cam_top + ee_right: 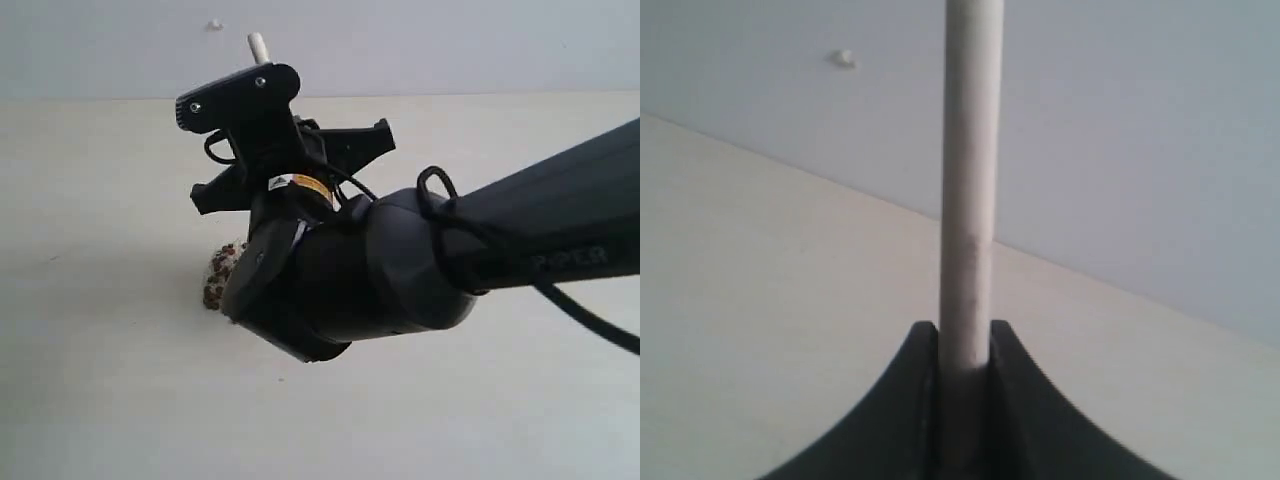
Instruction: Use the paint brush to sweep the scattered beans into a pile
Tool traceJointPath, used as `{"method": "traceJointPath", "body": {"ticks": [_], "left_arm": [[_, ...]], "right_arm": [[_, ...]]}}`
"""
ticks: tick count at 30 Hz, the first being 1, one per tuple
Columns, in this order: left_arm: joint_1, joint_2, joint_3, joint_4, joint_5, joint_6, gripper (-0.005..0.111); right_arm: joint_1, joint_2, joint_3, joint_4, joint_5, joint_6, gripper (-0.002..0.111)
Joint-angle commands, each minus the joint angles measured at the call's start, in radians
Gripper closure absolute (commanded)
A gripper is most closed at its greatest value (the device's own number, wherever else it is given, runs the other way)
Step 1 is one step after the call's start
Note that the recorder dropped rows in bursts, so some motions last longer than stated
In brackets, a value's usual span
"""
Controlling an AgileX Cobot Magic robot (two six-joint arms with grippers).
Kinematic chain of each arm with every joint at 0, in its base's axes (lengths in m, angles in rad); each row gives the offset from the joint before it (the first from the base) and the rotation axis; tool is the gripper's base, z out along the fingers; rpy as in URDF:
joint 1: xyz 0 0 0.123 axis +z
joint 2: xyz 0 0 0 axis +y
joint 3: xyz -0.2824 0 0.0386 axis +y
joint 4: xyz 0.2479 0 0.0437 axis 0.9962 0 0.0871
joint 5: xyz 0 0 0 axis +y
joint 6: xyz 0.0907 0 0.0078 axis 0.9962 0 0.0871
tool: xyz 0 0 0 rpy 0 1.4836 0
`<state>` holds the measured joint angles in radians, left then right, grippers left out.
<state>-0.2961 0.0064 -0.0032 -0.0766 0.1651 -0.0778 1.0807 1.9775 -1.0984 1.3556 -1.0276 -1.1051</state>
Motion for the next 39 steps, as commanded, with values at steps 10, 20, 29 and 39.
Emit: {"method": "traceJointPath", "body": {"ticks": [10,20,29,39], "left_arm": [[-0.007,-0.006,0.003,0.002,-0.002,-0.005,0.107],[-0.03,-0.006,0.003,0.002,-0.002,-0.005,0.107],[-0.034,-0.006,0.003,0.002,-0.002,-0.005,0.107],[-0.034,-0.006,0.003,0.002,-0.002,-0.005,0.107]], "right_arm": [[0.15,-0.045,0.184,0.258,-0.057,-0.065,0.108],[0.164,-0.015,0.184,0.152,0.01,0.144,0.108],[0.162,0.002,0.166,0.047,0.023,0.357,0.108],[0.164,-0.009,0.064,0.085,-0.155,0.192,0.108]]}}
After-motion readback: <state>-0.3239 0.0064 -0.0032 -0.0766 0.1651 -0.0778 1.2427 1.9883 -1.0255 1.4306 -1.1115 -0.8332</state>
